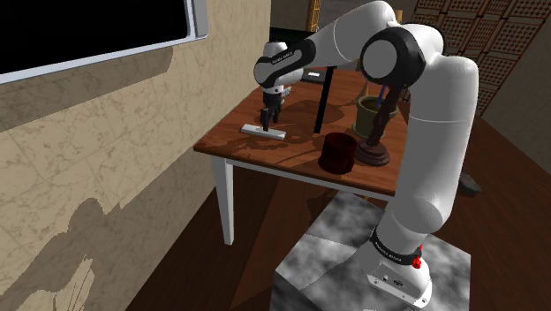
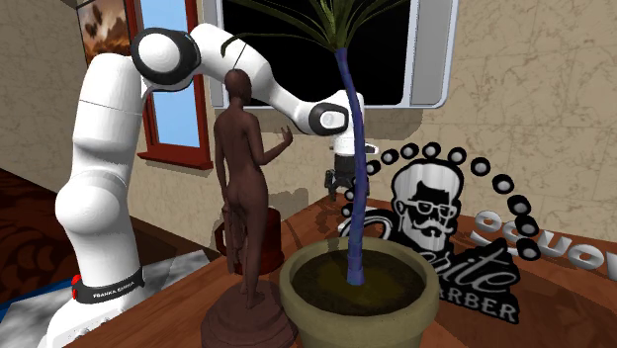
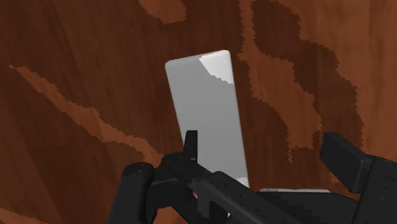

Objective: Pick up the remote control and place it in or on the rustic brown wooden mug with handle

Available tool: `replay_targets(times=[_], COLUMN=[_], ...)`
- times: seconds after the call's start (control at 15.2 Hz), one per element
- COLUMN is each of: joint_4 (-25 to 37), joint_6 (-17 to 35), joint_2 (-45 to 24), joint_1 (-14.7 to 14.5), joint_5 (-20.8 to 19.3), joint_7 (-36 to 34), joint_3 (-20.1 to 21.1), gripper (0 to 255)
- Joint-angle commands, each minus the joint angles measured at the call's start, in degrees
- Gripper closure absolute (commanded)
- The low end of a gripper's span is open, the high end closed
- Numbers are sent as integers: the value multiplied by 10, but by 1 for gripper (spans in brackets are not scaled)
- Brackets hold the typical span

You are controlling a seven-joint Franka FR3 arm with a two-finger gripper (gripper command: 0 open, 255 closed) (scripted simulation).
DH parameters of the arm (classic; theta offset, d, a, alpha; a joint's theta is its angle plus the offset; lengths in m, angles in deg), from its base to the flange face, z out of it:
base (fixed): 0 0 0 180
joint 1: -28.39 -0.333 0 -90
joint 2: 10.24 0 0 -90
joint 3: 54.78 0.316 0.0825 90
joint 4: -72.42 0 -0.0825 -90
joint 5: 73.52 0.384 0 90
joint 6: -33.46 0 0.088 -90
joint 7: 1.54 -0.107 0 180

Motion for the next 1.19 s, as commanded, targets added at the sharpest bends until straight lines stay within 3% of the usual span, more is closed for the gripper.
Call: replay_targets(times=[0.0,0.13,0.66,1.12], joint_4=[49,100,78,79], joint_6=[-1,-4,43,43], joint_2=[-42,-85,-110,-110], joint_1=[5,11,13,13], joint_5=[4,8,14,14], joint_7=[7,14,18,18], joint_3=[1,2,5,5], gripper=[0,0,0,0])
